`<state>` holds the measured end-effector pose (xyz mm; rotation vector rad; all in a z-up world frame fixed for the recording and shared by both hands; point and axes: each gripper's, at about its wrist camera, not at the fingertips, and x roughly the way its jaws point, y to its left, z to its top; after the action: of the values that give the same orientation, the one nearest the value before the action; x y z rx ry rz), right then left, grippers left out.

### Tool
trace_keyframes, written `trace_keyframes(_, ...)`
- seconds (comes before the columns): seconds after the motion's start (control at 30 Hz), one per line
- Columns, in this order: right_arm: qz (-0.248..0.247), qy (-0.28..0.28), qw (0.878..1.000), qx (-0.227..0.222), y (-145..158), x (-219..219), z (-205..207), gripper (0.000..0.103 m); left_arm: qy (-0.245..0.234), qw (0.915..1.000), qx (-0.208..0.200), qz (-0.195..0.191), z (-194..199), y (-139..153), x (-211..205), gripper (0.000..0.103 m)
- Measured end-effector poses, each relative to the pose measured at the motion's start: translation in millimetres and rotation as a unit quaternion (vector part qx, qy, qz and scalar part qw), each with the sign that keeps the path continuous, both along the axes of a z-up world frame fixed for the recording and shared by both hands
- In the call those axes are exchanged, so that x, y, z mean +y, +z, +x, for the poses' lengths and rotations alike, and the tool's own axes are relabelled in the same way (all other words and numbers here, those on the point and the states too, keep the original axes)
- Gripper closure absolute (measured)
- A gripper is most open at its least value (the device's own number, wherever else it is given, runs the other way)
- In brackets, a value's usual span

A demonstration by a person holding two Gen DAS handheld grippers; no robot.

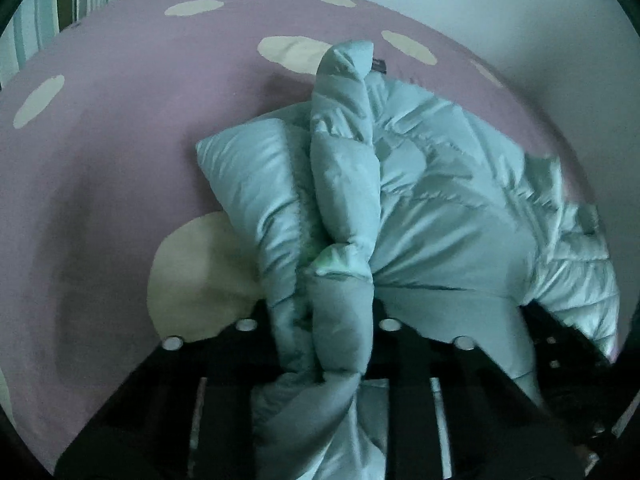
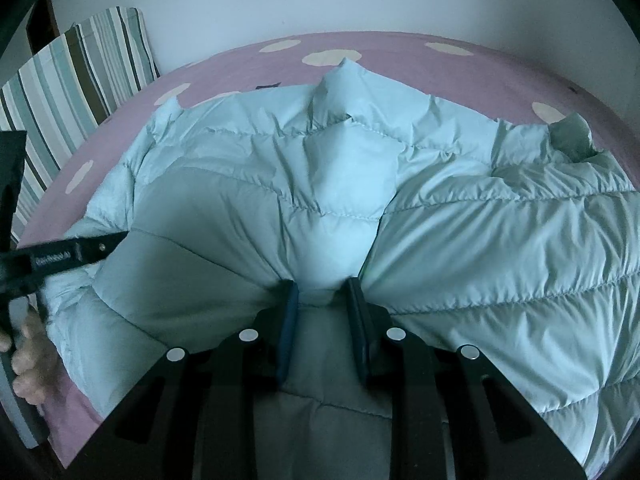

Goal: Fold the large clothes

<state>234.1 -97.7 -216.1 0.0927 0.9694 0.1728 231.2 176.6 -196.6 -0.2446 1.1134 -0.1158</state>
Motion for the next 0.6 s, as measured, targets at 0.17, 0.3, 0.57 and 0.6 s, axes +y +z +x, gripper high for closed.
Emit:
trace_keyframes(0.17, -0.006, -0.001, 1.0, -0.001, -1, 0, 0, 0.077, -0.007, 0.9994, -0.034, -0.002, -7, 30, -12, 0.09)
trace_keyframes(0.3, -0.007, -0.002, 1.0, -0.001, -1, 0, 1, 0.077, -0.016, 0.9976, -0.067, -0.006, -17, 57, -25, 0.091)
trace_keyframes(0.57, -0.014, 0.002, 1.0, -0.005, 5, -2, 4, 0.077, -0.031, 0.9942, -0.103, 0.002, -25, 94, -64, 0.091)
trace_keyframes(0.6, -0.013, -0.001, 1.0, -0.007, 7, 1, 0, 0.077, -0.031, 0.9939, -0.105, 0.004, -23, 97, -67, 0.091)
